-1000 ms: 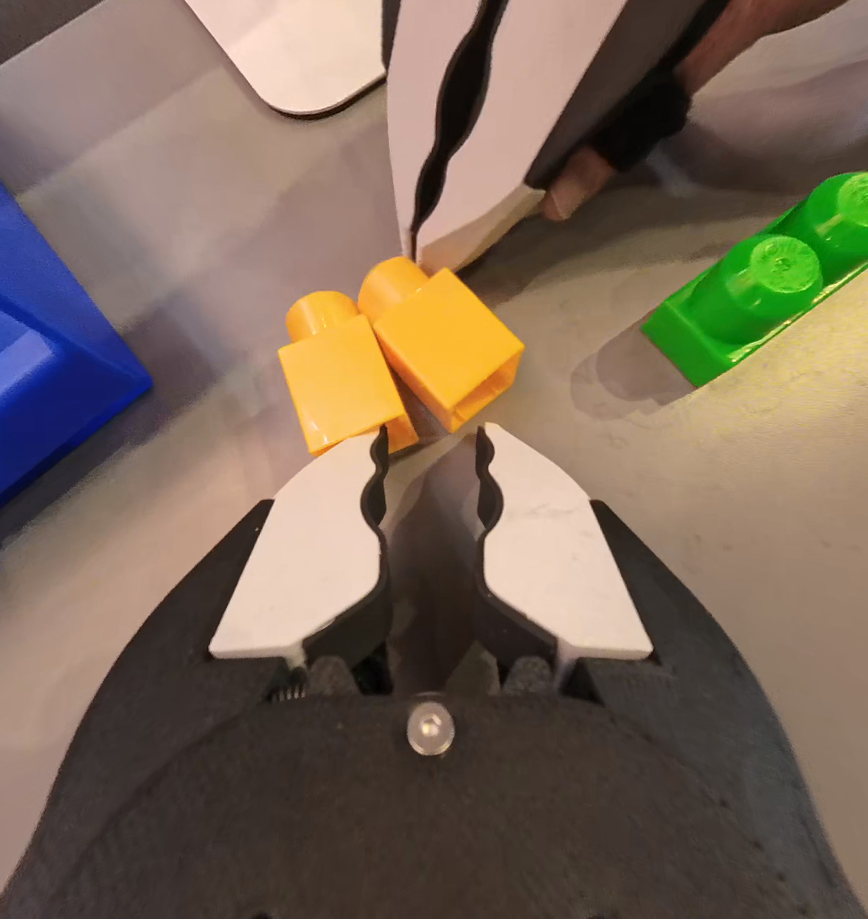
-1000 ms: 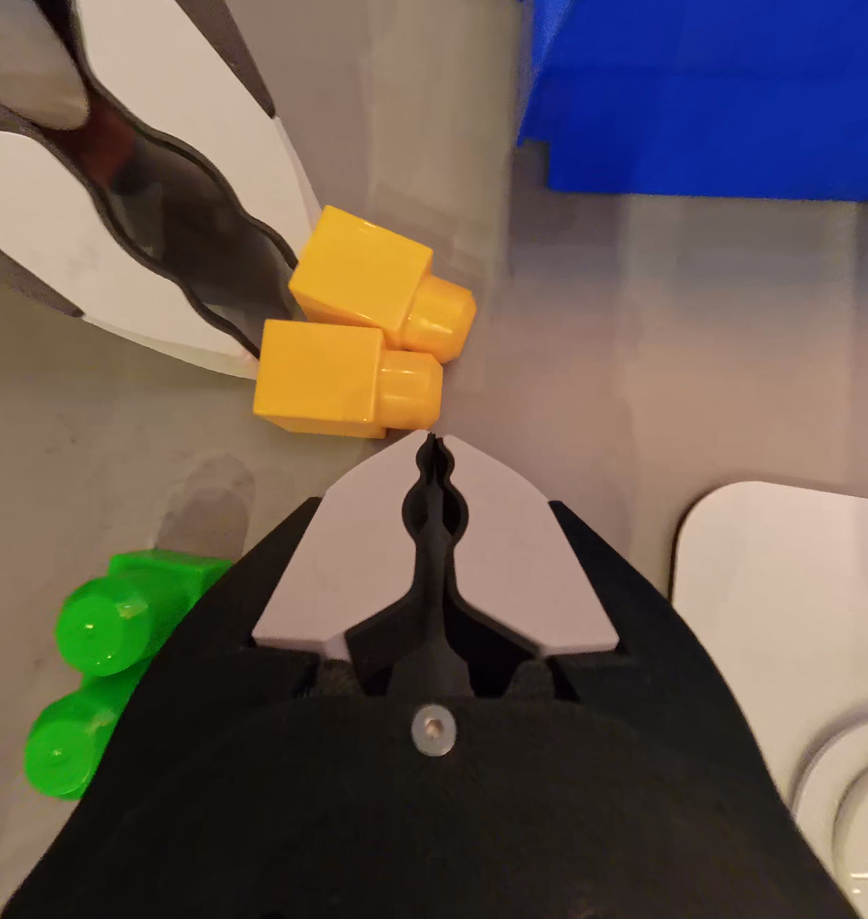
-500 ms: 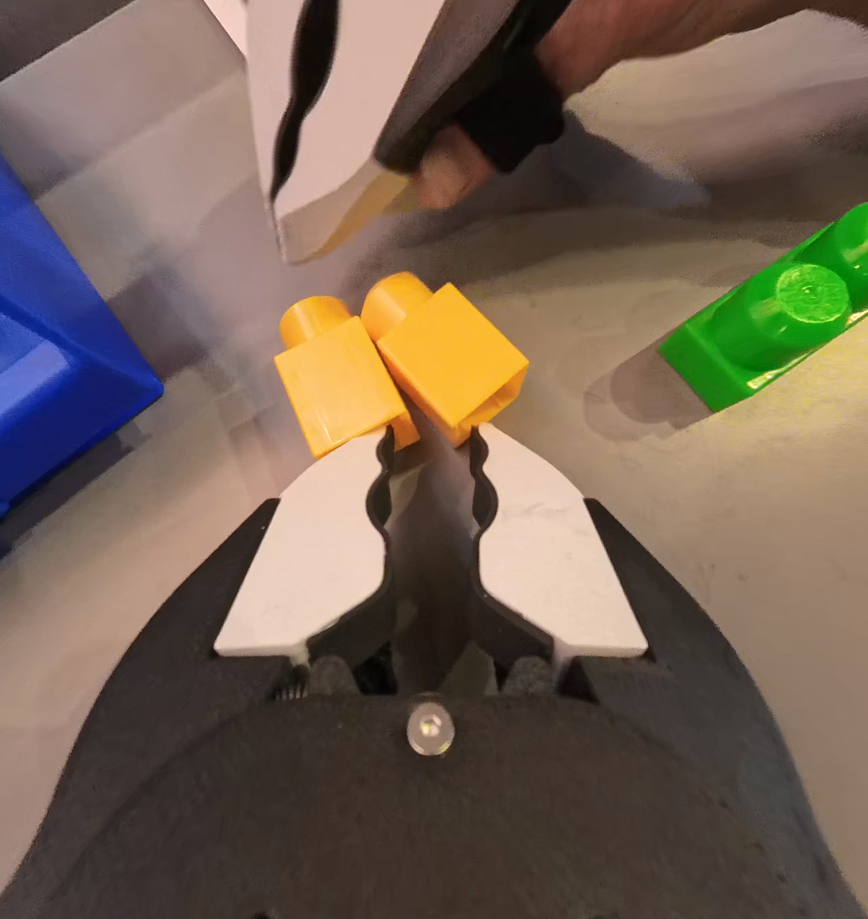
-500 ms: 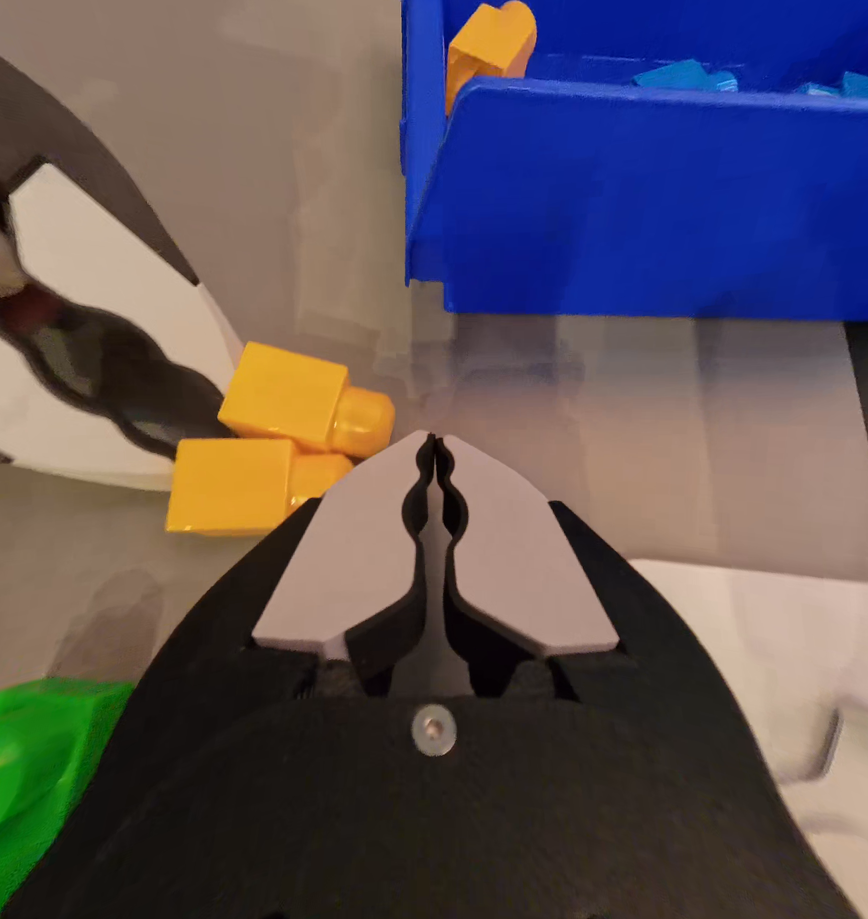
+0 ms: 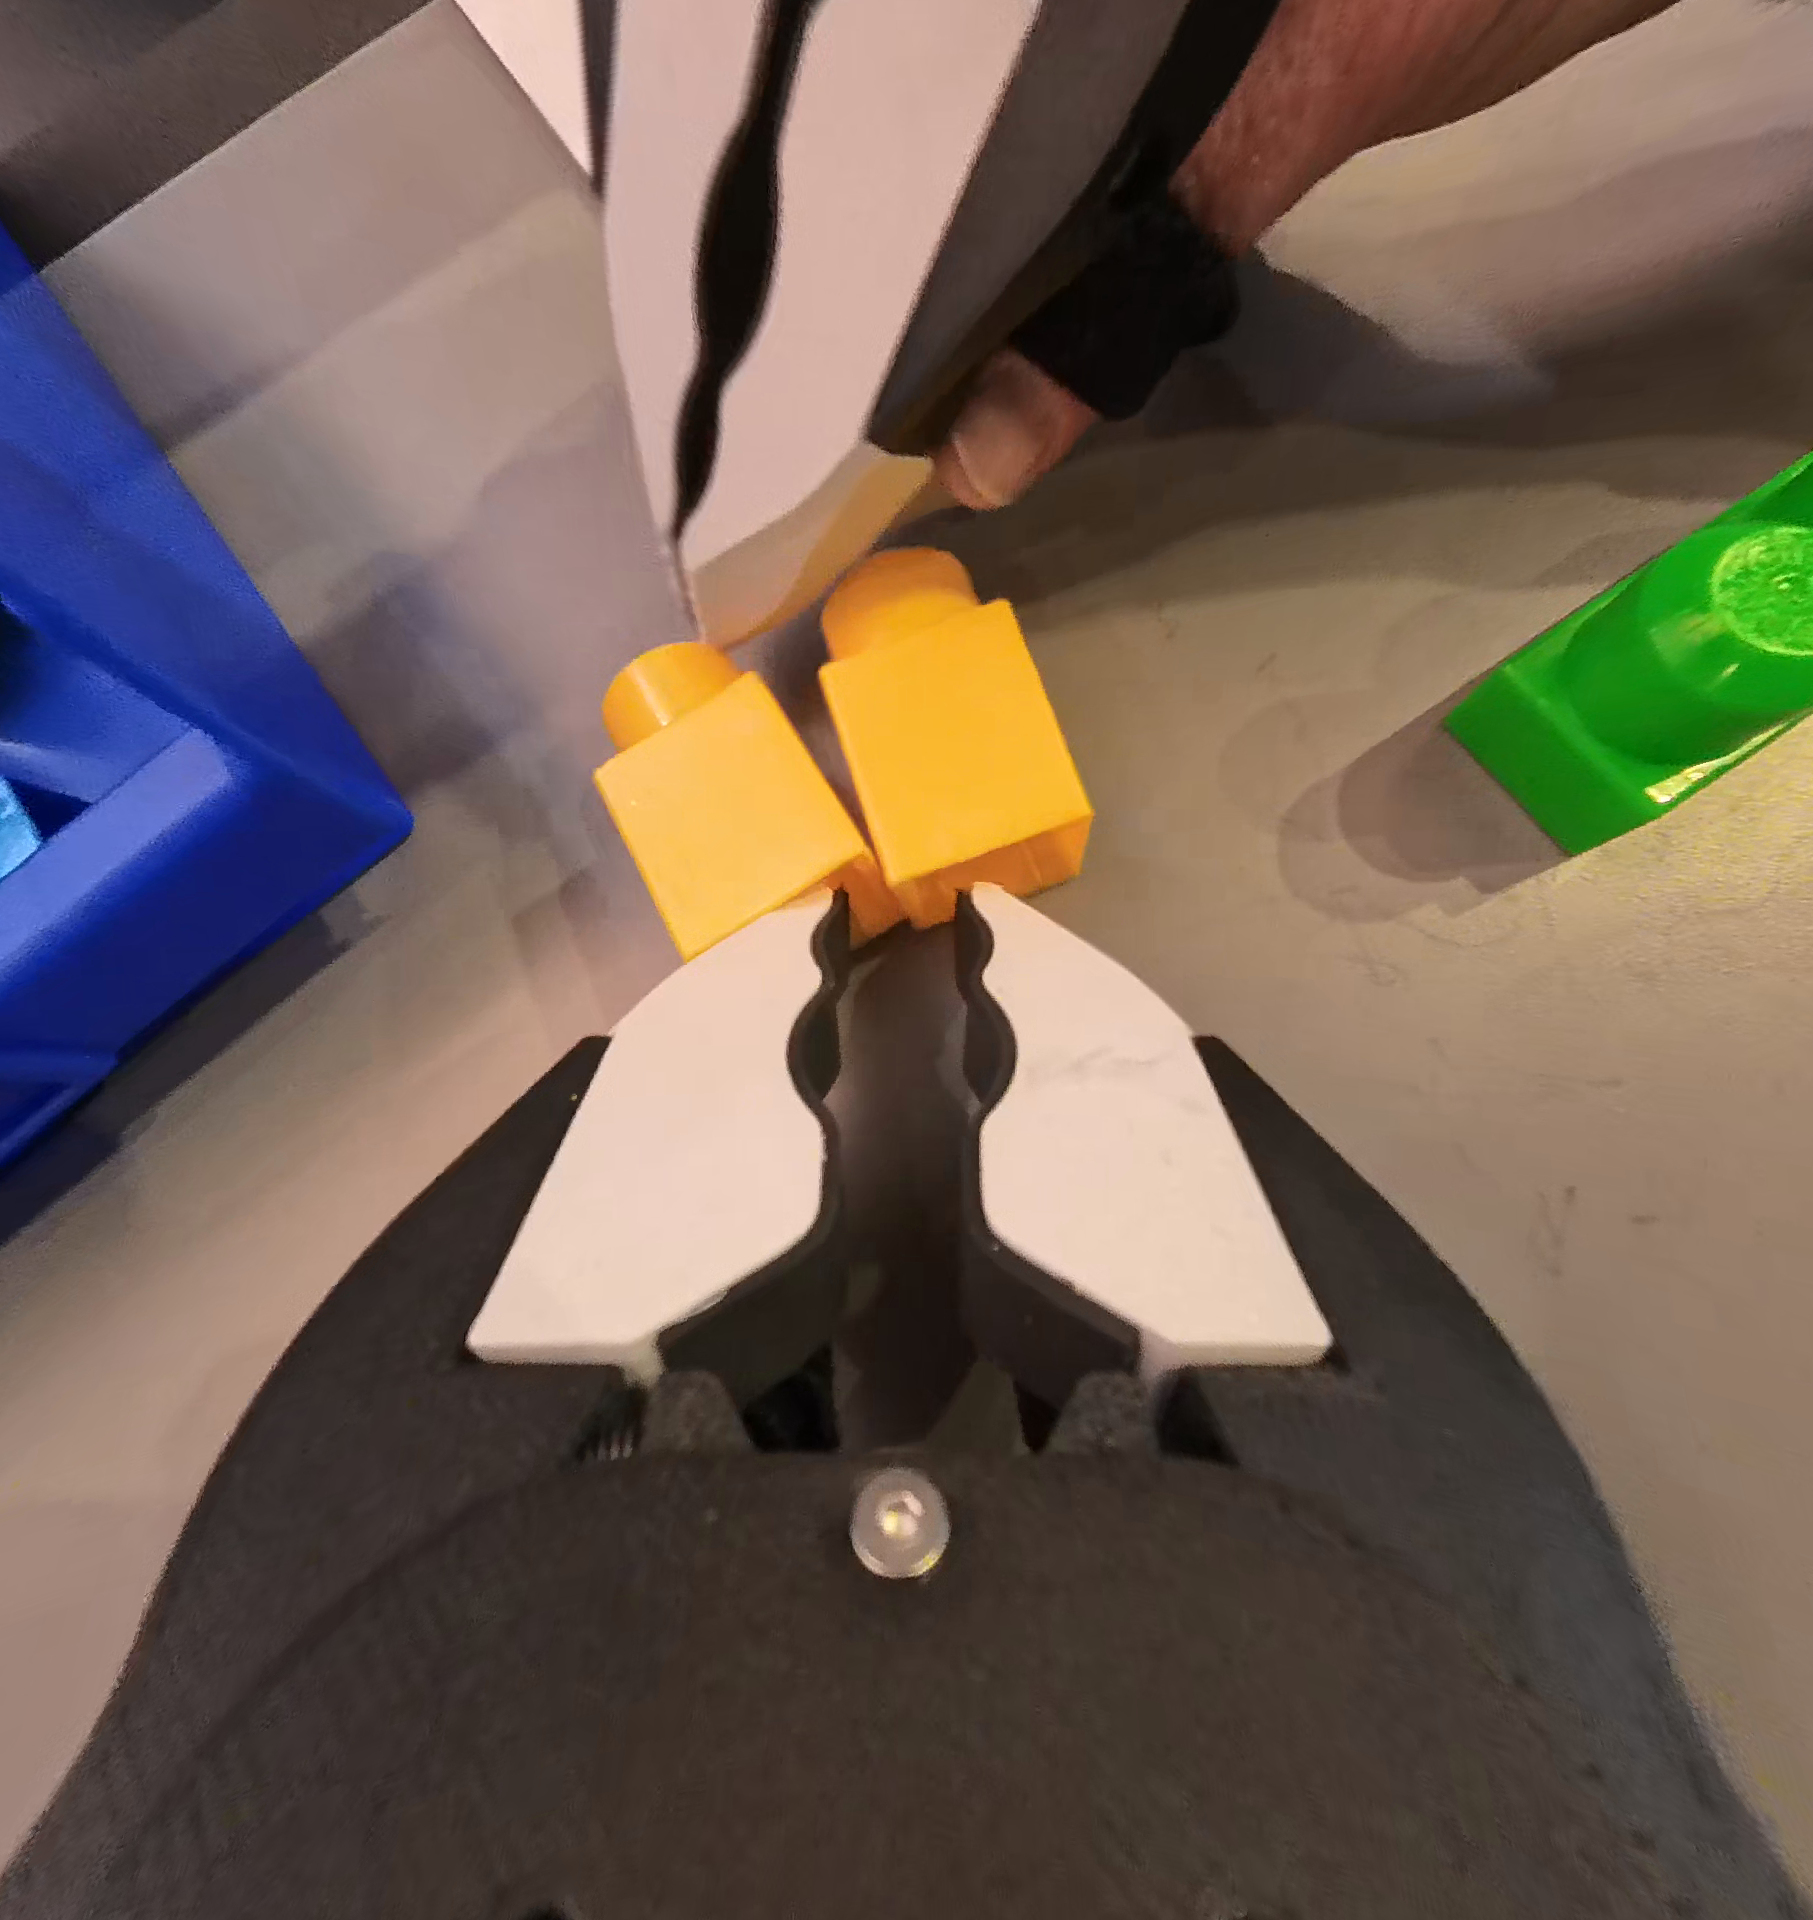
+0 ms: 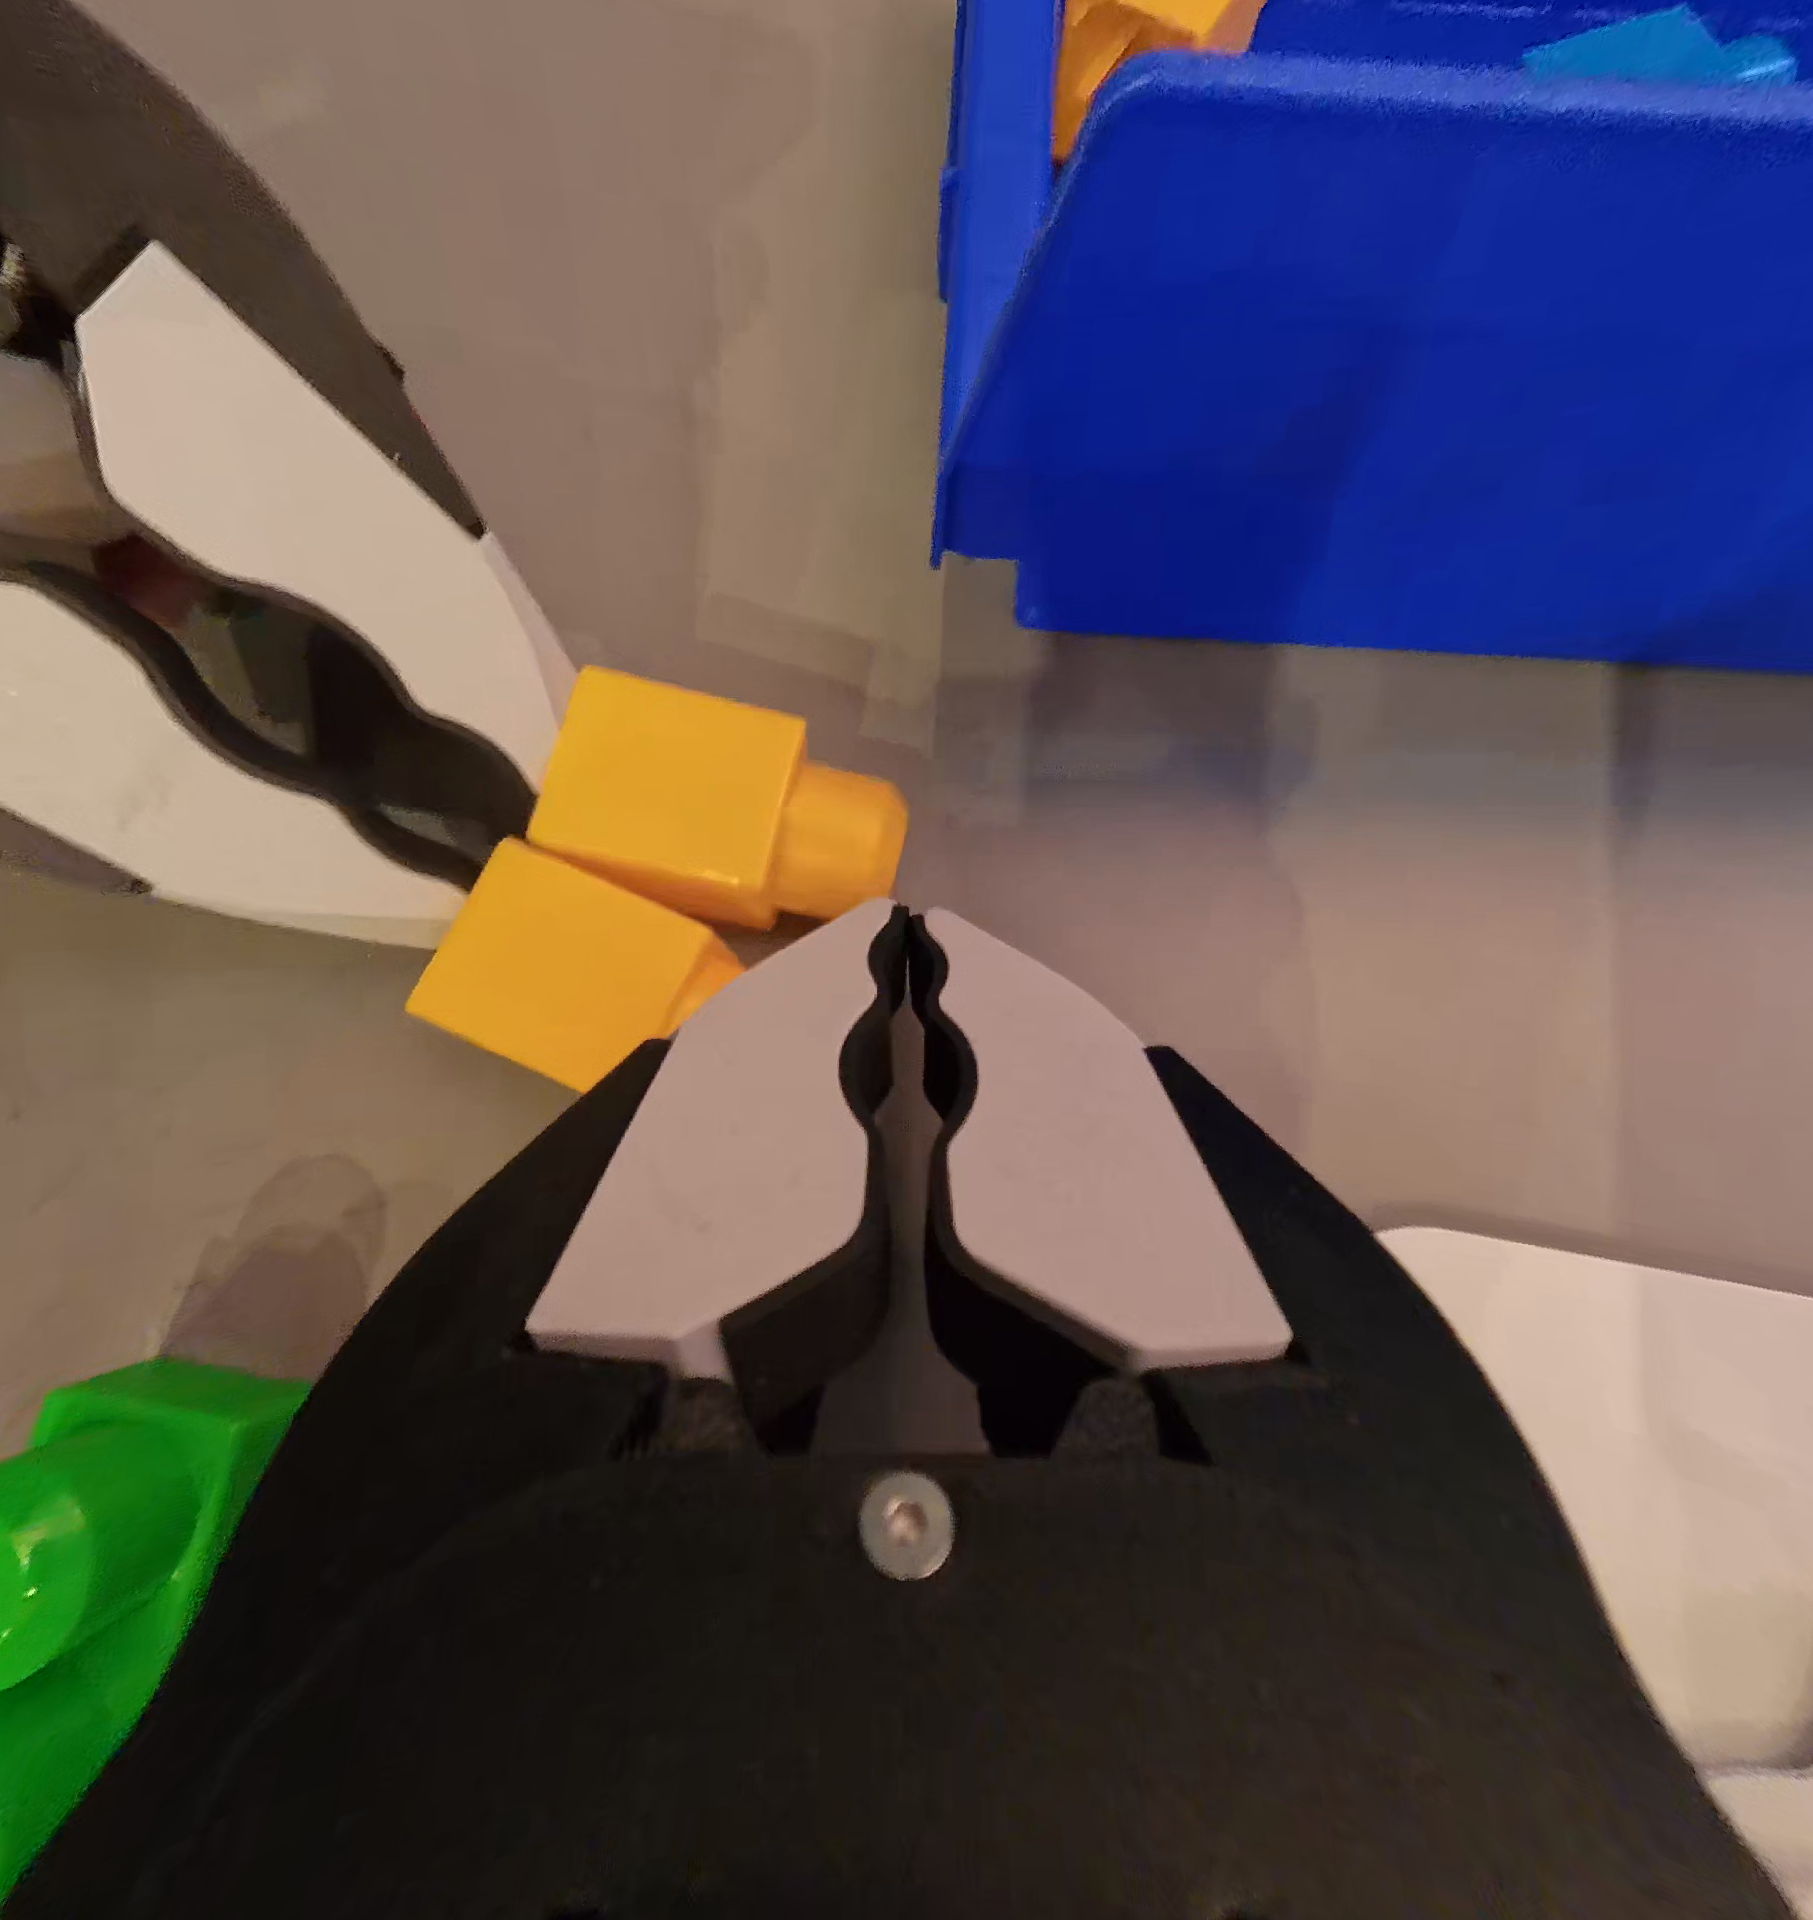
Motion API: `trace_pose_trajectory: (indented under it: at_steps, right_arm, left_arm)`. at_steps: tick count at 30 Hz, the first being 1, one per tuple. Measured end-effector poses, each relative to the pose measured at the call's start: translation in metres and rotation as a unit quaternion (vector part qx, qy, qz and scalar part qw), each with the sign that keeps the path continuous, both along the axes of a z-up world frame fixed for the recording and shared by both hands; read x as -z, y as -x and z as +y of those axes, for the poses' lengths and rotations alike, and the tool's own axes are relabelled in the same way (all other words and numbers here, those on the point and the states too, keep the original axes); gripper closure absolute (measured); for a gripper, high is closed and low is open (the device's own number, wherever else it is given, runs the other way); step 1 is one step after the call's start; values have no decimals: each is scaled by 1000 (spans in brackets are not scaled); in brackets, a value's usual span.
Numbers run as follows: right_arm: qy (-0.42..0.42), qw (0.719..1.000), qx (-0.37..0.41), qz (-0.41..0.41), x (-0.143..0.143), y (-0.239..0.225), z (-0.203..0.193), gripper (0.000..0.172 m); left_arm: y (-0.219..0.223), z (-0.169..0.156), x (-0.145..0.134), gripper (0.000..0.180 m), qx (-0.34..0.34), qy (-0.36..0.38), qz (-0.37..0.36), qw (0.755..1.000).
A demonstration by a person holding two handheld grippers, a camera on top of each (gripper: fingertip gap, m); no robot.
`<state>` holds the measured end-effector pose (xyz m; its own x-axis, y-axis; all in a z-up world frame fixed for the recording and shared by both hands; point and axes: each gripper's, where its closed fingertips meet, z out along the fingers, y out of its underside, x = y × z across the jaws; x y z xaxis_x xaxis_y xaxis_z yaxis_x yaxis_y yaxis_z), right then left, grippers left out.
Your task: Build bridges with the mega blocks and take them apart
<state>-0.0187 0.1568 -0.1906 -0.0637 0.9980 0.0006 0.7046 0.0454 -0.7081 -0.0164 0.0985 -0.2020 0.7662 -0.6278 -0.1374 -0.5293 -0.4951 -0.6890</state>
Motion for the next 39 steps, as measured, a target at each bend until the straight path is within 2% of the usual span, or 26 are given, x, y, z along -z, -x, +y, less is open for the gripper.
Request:
trace_pose_trajectory:
  at_steps: [8, 13, 19, 23, 28, 39]
  right_arm:
    - [12, 1000, -12, -3, 4, -2, -13, 172]
    - [15, 1000, -22, -5, 4, -1, -18, 172]
    - [7, 999, 15, 40, -14, 2, 8, 165]
    - [-9, 998, -9, 60, -18, 20, 12, 170]
    - [-6, 998, -61, 25, -4, 32, -1, 172]
    - [7, 998, -60, 14, -4, 13, -9, 172]
  left_arm:
    - [4, 3, -1, 163, 3, -14, 8, 1000]
    - [5, 4, -2, 173, 7, -20, 14, 1000]
    - [6, 5, -2, 170, 5, -24, 17, 1000]
    - [6, 5, -2, 170, 6, -25, 18, 1000]
    - [6, 5, -2, 170, 6, -24, 18, 1000]
    - [2, 2, -1, 171, 29, -23, 16, 999]
